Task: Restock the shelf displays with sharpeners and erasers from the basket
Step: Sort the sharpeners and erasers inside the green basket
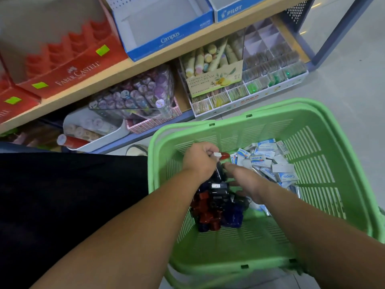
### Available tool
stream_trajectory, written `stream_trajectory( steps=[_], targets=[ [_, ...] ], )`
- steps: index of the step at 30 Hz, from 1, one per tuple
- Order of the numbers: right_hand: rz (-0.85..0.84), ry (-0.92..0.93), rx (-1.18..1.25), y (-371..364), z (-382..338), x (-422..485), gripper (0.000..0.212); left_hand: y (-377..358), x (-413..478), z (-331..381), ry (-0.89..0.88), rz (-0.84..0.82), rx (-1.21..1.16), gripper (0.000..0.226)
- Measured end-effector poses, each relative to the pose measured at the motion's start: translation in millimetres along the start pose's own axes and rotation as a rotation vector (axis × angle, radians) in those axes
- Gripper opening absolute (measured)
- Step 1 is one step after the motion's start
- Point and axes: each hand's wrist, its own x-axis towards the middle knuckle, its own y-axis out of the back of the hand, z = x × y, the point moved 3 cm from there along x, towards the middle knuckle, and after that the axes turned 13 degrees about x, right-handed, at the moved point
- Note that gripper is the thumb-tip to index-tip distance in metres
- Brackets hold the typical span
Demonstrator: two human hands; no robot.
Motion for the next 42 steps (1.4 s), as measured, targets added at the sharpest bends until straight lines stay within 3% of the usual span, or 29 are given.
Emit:
stream_trajectory(
  steps=[6, 12, 15, 19, 22, 27, 31, 34, 37, 39, 42],
  targets=[
    [-0.016, -0.023, -0.093, -6.0, -6.3, -9.8, 0.066, 6.7, -4.6, 13.2, -0.038, -0.036, 0.016, 0.011],
    [0.188, 0.260, -0.562, 49.3, -38.4, -34.7, 0.044, -0.5, -2.9, 15.7, -0.055, -0.073, 0.067, 0.008],
    [0.271, 0.264, -0.757, 73.2, -53.5, -54.8, 0.040, -16.8, -3.7, 36.1, -0.076, -0.134, 0.016, 0.010],
    [0.268, 0.251, -0.860, 85.4, -50.9, -70.1, 0.040, -33.8, -3.6, 62.1, -0.066, -0.216, -0.241, 0.007],
    [0.214, 0.247, -0.830, 79.9, -35.1, -65.2, 0.026, -37.5, -1.7, 48.7, -0.179, -0.150, 0.072, 0.007],
    [0.109, 0.237, -0.803, 54.7, -5.0, -43.8, 0.008, -50.5, -22.5, 18.2, -0.274, -0.352, 0.319, 0.006],
    [-0.031, 0.194, -0.841, 42.0, 10.7, -34.9, 0.018, -58.7, -38.7, 9.3, -0.452, -0.457, 0.702, 0.031],
    [-0.075, 0.148, -0.830, 41.6, 17.6, -32.4, 0.032, -62.1, -43.5, -0.5, -0.501, -0.471, 0.821, 0.044],
    [0.057, 0.286, -0.854, 40.9, 8.8, -27.1, 0.040, -56.1, -39.3, -5.8, -0.474, -0.422, 0.806, 0.035],
    [0.205, 0.382, -1.049, 39.1, -0.4, -21.1, 0.041, -52.4, -38.0, -7.1, -0.444, -0.421, 0.773, 0.029],
    [0.272, 0.382, -1.345, 31.3, -8.4, -8.0, 0.045, -47.3, -40.2, -9.6, -0.415, -0.398, 0.774, 0.030]
  ],
)
